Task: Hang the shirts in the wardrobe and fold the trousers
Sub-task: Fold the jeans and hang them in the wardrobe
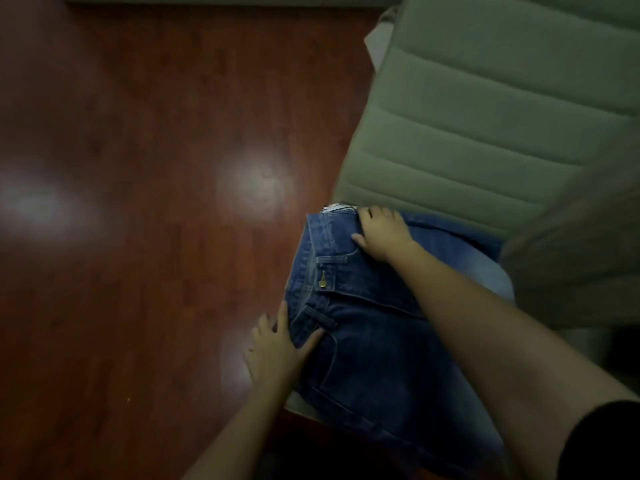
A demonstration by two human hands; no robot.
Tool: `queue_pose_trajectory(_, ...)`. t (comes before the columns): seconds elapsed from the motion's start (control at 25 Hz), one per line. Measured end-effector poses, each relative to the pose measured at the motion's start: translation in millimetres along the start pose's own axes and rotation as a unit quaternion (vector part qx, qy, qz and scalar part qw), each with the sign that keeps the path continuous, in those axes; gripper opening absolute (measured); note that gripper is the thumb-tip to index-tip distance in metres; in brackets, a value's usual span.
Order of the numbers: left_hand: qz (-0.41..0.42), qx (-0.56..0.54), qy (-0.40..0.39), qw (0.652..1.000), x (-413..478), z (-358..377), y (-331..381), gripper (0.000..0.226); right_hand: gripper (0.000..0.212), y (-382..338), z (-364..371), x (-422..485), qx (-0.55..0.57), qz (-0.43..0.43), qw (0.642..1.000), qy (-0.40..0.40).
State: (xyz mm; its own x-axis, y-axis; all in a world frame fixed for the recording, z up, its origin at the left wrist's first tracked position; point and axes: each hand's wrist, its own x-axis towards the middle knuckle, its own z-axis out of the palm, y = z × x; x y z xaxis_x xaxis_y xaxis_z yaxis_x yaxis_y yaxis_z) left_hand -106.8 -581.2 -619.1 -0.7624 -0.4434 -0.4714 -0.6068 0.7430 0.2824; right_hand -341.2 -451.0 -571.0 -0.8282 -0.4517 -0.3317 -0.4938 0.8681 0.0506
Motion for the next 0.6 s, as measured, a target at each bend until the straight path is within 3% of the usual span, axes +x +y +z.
queue_pose_trajectory(0.12, -0.018, 0.018, 0.033, 0.999, -3.7, 2.2, 2.2, 0.097, 0.055, 0.5, 8.6, 9.1, -0.046, 0.012, 0.999, 0.024)
queue_pose_trajectory(0.28, 0.014, -0.07, 0.05, 0.996, 2.4, -5.4, 3.6, 0.093, 0.041, 8.4, 2.9, 2.3, -0.008, -0.045, 0.994, 0.1)
queue_pose_trajectory(0.44, 0.008, -0.245, 0.031, 0.969, -4.5, -34.0, 6.3, 0.056, 0.043, 12.6, -25.8, -21.0, 0.029, -0.047, 0.991, 0.123)
queue_pose_trajectory(0.52, 0.038, -0.27, 0.034, 0.962, -21.6, -55.5, 23.1, 0.038, 0.042, 19.2, -50.1, -44.4, 0.045, -0.022, 0.992, 0.113)
queue_pose_trajectory(0.6, 0.108, -0.254, 0.045, 0.96, -48.5, -83.0, 56.5, 0.037, 0.041, 38.3, -85.9, -76.7, 0.071, 0.022, 0.991, 0.112)
